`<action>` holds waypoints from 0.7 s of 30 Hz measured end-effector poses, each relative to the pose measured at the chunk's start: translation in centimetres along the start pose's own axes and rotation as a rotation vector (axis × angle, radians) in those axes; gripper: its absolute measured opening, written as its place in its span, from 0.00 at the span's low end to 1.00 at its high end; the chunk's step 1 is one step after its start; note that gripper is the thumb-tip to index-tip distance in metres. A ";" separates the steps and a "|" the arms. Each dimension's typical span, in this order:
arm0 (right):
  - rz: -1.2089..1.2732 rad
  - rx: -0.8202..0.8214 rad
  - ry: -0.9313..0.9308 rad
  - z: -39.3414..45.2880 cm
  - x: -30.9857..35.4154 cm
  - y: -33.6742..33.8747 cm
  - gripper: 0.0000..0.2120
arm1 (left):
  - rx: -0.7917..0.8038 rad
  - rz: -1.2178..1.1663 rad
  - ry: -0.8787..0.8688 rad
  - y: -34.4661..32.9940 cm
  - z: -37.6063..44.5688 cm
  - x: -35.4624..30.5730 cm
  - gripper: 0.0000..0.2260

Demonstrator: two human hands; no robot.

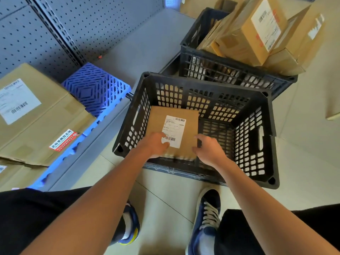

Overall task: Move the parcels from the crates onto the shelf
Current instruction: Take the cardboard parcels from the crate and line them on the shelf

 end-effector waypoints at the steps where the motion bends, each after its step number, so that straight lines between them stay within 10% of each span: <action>1: 0.010 -0.014 0.003 0.8 0.0 0.0 0.27 | -0.009 -0.028 0.015 0.1 0.6 0.4 0.22; 21: 0.002 0.143 -0.186 12.7 -5.1 -7.4 0.45 | 0.121 -0.033 0.324 -4.6 11.4 8.4 0.42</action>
Point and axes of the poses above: each hand's wrist, its own z-axis towards the middle knuckle, its own y-axis out of the back of the hand, x = y × z, the point moved 8 cm from there along z, towards the middle knuckle, and after that the axes turned 6 degrees about -y, right-handed, at the moved point
